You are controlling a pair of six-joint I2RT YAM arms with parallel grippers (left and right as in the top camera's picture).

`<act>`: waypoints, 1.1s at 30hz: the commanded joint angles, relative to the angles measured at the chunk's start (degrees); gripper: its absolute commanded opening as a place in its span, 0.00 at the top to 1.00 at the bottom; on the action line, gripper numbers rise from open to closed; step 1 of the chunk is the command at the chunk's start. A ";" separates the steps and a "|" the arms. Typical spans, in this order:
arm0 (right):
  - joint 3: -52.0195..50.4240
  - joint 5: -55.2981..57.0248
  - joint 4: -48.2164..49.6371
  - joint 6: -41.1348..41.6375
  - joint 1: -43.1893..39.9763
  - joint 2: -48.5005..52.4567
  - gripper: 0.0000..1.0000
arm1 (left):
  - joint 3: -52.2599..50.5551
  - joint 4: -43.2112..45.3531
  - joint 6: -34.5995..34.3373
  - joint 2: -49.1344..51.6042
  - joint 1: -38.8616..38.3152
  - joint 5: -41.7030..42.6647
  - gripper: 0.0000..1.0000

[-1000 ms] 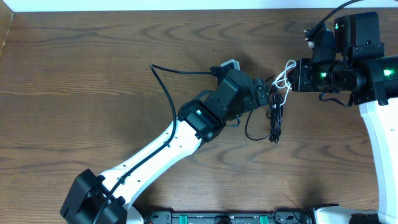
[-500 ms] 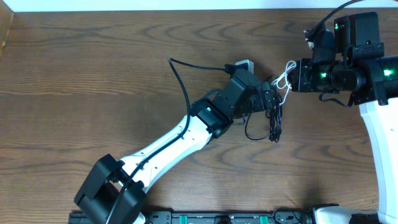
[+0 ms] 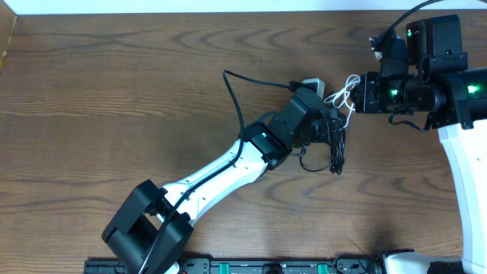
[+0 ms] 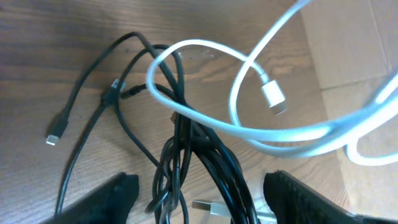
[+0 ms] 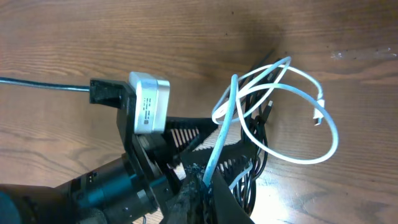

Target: Untangle cables

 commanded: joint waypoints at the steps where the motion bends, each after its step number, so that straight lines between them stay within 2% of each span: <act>1: 1.27 -0.76 -0.02 -0.83 0.39 -0.96 0.99 | -0.24 -1.77 4.59 0.02 -0.22 0.59 0.52; 2: 1.27 -0.76 -0.02 -0.85 0.39 -0.96 0.99 | -0.24 -3.34 5.73 0.02 -0.22 0.07 0.58; 7: 1.27 -0.76 0.00 -0.85 0.39 -0.96 0.99 | -0.24 -13.55 7.82 0.39 -0.24 -7.69 0.73; 10: 1.27 -0.76 0.00 -0.85 0.33 -0.98 0.99 | -0.24 -16.13 10.05 1.86 -0.31 -8.37 0.76; 16: 1.27 0.28 0.02 -1.27 0.33 -0.98 0.99 | -0.24 -16.70 10.03 4.96 -1.92 -8.37 0.81; 17: 1.27 1.53 -0.02 -1.27 0.33 -0.98 0.99 | -0.24 -16.70 10.03 5.05 -2.27 -8.37 0.85; 22: 0.35 3.58 -4.74 -0.31 0.39 -0.74 0.99 | -0.24 -16.57 10.01 5.03 -3.13 -8.37 0.92; 23: -0.48 3.61 -5.64 -0.13 0.39 -0.74 0.97 | -0.24 -16.68 10.03 5.03 -3.13 -8.39 0.92; 25: -3.21 3.72 -6.54 0.39 0.37 -0.74 0.87 | -0.24 -16.68 10.03 5.03 -3.13 -8.37 0.92; 28: -10.25 1.79 -5.90 2.25 0.17 -0.76 0.87 | -0.24 -16.68 10.01 5.03 -3.13 -8.37 0.92; 29: -12.92 -0.48 -5.14 2.16 0.11 -0.76 0.84 | -0.24 -16.70 10.01 5.03 -3.13 -8.35 0.92; 31: -18.18 -5.97 -1.75 2.14 0.04 -0.76 0.75 | -0.24 -16.68 9.97 5.03 -3.13 -8.17 0.92; 32: -20.94 -9.20 0.70 2.21 -0.15 -0.76 0.66 | -0.24 -16.68 9.81 5.03 -3.13 -8.17 0.92; 33: -22.73 -11.04 2.51 2.29 -0.37 -0.76 0.52 | -0.24 -16.68 9.81 5.03 -3.13 -8.17 0.92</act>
